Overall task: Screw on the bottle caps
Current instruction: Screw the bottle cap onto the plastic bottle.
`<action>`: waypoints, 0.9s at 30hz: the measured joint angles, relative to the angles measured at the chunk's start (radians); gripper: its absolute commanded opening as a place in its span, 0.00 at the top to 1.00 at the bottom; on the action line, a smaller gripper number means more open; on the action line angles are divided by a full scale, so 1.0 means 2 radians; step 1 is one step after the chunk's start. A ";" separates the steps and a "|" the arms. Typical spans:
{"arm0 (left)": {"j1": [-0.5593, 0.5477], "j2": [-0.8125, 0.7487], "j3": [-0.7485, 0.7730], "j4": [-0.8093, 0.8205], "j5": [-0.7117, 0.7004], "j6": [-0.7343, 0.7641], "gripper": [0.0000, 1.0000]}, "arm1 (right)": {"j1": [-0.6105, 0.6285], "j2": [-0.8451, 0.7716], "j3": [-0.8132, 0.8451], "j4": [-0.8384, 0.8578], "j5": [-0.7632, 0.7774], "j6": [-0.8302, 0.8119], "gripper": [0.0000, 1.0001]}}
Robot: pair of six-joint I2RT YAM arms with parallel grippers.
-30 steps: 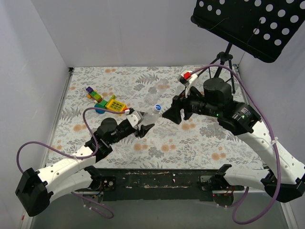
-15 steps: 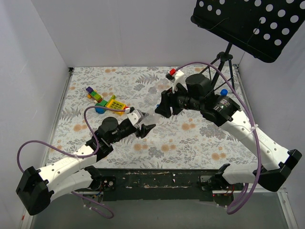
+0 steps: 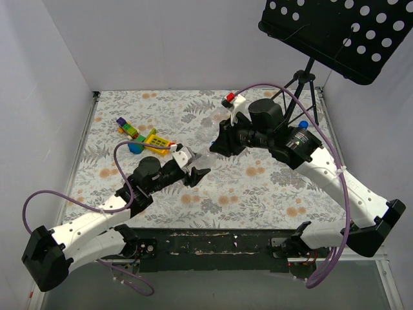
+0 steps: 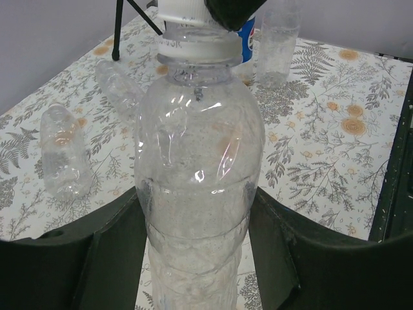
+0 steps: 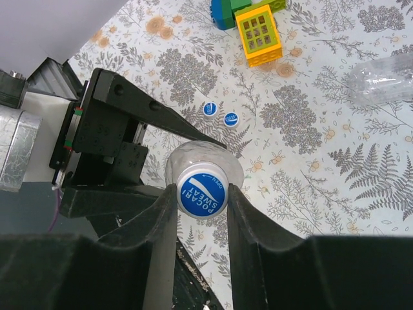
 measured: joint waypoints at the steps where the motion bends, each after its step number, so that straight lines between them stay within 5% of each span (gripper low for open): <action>1: 0.002 0.000 0.002 -0.004 0.006 0.000 0.99 | 0.000 0.000 0.001 -0.002 -0.002 -0.003 0.99; 15: 0.072 0.047 0.073 -0.093 0.335 0.012 0.97 | 0.000 -0.019 0.049 -0.131 -0.113 -0.165 0.99; 27: 0.068 0.048 0.090 -0.167 0.386 0.070 0.95 | 0.002 -0.035 0.067 -0.153 -0.157 -0.308 0.99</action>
